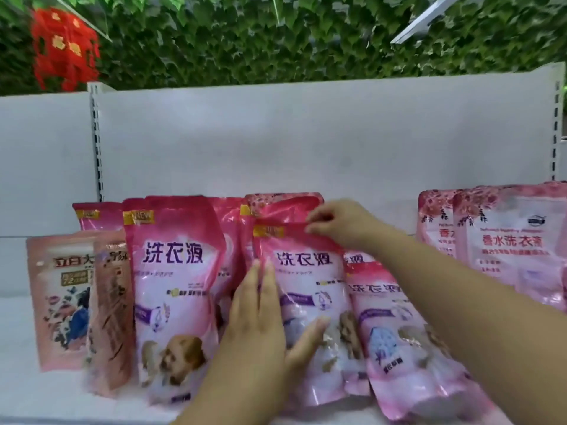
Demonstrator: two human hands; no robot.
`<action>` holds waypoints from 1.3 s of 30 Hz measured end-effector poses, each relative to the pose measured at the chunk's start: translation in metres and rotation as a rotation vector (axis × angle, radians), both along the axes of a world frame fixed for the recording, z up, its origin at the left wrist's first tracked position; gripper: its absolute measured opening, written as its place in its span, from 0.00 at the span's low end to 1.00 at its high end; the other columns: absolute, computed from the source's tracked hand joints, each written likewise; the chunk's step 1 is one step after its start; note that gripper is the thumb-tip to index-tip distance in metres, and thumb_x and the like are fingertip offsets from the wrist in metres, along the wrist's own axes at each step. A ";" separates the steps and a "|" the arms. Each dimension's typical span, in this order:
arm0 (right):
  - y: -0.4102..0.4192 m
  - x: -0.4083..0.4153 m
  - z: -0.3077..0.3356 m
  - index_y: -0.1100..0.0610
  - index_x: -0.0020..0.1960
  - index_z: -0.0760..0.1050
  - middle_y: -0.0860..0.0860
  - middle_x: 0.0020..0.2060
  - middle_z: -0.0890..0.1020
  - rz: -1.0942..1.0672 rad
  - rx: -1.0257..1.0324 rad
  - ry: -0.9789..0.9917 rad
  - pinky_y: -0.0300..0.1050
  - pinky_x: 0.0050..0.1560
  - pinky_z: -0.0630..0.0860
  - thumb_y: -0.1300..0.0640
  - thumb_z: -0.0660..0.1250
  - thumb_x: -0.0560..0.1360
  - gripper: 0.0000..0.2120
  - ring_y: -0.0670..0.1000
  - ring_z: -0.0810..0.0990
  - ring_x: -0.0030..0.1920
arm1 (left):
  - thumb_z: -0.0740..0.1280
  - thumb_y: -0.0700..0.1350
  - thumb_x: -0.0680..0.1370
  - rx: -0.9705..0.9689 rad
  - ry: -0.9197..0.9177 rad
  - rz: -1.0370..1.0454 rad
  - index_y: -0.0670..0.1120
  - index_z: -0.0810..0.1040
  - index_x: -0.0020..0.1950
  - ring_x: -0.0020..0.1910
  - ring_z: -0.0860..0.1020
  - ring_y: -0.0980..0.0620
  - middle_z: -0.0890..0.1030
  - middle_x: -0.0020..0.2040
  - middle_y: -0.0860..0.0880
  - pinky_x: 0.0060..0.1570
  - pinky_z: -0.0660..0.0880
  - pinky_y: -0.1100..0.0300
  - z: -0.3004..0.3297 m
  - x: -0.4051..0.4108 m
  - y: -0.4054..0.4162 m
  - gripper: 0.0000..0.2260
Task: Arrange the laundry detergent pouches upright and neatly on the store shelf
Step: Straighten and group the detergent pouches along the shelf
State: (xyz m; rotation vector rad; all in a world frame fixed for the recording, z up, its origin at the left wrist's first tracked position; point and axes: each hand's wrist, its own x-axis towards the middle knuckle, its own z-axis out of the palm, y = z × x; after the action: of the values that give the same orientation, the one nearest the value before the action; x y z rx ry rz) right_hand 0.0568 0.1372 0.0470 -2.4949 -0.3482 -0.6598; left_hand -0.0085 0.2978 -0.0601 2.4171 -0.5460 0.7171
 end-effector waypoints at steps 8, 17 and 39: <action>0.005 -0.007 0.038 0.52 0.43 0.82 0.44 0.32 0.80 0.215 0.171 -0.059 0.27 0.35 0.73 0.60 0.74 0.69 0.05 0.37 0.76 0.29 | 0.77 0.49 0.65 -0.432 0.052 -0.118 0.69 0.27 0.56 0.71 0.52 0.61 0.47 0.77 0.51 0.64 0.49 0.68 -0.011 0.024 -0.008 0.55; -0.022 0.025 0.030 0.55 0.46 0.76 0.49 0.45 0.76 0.300 0.972 0.055 0.44 0.53 0.72 0.46 0.68 0.72 0.12 0.49 0.75 0.48 | 0.75 0.49 0.66 -0.554 0.207 -0.230 0.51 0.57 0.73 0.60 0.71 0.57 0.70 0.67 0.53 0.52 0.65 0.69 -0.027 0.027 -0.001 0.40; -0.022 0.094 0.005 0.57 0.32 0.74 0.53 0.29 0.79 0.147 1.104 0.081 0.54 0.51 0.77 0.58 0.72 0.70 0.10 0.55 0.78 0.38 | 0.40 0.60 0.80 0.741 -0.149 0.320 0.47 0.50 0.76 0.73 0.59 0.45 0.58 0.75 0.43 0.68 0.58 0.48 0.095 0.057 -0.046 0.29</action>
State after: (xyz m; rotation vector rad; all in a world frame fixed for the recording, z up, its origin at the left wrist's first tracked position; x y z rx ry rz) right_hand 0.1511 0.1149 0.0524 -1.4193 -0.0788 -0.4862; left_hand 0.0482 0.2522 0.0353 3.2089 -0.5573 0.9578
